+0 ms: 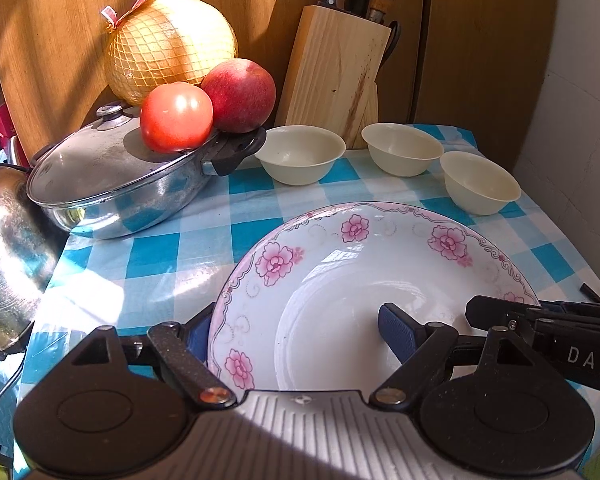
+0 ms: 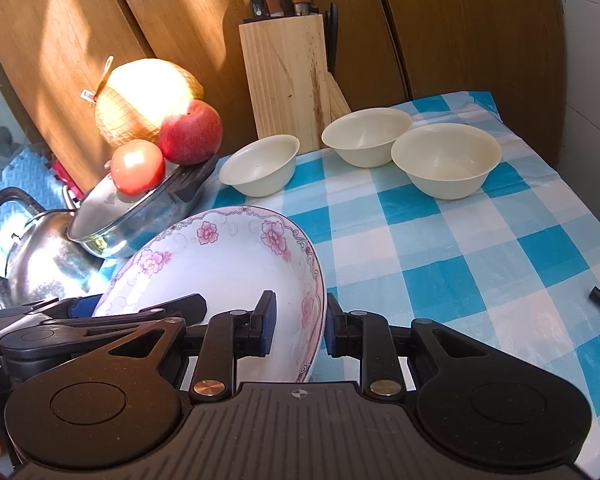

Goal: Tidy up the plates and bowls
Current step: 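Carry the pink-flower dish with both tools and lower it onto the stacked plates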

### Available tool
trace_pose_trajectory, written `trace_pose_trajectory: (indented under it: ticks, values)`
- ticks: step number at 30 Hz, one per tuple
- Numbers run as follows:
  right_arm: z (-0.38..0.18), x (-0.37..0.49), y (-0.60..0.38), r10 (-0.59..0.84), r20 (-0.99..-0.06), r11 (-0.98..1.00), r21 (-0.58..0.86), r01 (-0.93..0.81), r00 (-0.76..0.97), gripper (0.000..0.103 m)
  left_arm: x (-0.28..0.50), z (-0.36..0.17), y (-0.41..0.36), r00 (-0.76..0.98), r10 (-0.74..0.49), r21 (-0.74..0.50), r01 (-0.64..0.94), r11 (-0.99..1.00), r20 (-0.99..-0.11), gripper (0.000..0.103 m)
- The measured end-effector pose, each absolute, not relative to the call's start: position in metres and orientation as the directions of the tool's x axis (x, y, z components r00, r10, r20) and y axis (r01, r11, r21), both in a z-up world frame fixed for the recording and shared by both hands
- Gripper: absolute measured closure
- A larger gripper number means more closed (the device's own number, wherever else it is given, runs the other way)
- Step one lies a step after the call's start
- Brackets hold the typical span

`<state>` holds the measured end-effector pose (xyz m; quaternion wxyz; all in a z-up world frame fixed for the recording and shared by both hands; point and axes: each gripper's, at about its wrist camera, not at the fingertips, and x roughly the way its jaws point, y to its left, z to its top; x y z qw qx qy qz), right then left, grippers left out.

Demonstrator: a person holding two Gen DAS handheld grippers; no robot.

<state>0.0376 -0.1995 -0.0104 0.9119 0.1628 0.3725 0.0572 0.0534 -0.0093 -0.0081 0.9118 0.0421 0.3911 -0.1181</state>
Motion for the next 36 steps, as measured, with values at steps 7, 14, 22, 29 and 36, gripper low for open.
trace_pose_trajectory:
  ticks: [7, 14, 22, 29, 36]
  values:
    - [-0.017, 0.017, -0.193, 0.234, -0.671, 0.941, 0.338, 0.010, 0.703, 0.072, 0.036, -0.016, -0.002, 0.653, -0.169, -0.009, 0.241, 0.970, -0.738, 0.026]
    - [-0.026, 0.001, -0.182, 0.237, -0.695, 0.948, 0.318, -0.005, 0.679, 0.072, 0.025, -0.022, 0.005, 0.649, -0.151, 0.001, 0.228, 0.974, -0.745, 0.026]
    - [-0.029, -0.007, -0.177, 0.235, -0.703, 0.951, 0.309, -0.009, 0.672, 0.072, 0.017, -0.029, 0.009, 0.635, -0.152, -0.010, 0.222, 0.975, -0.757, 0.026]
    - [-0.031, -0.013, -0.168, 0.221, -0.710, 0.963, 0.265, -0.037, 0.669, 0.071, 0.018, -0.030, 0.015, 0.635, -0.142, -0.003, 0.215, 0.977, -0.759, 0.029]
    - [-0.029, -0.019, -0.156, 0.184, -0.707, 0.981, 0.180, -0.078, 0.683, 0.069, 0.018, -0.026, 0.016, 0.641, -0.171, -0.021, 0.235, 0.972, -0.748, 0.030]
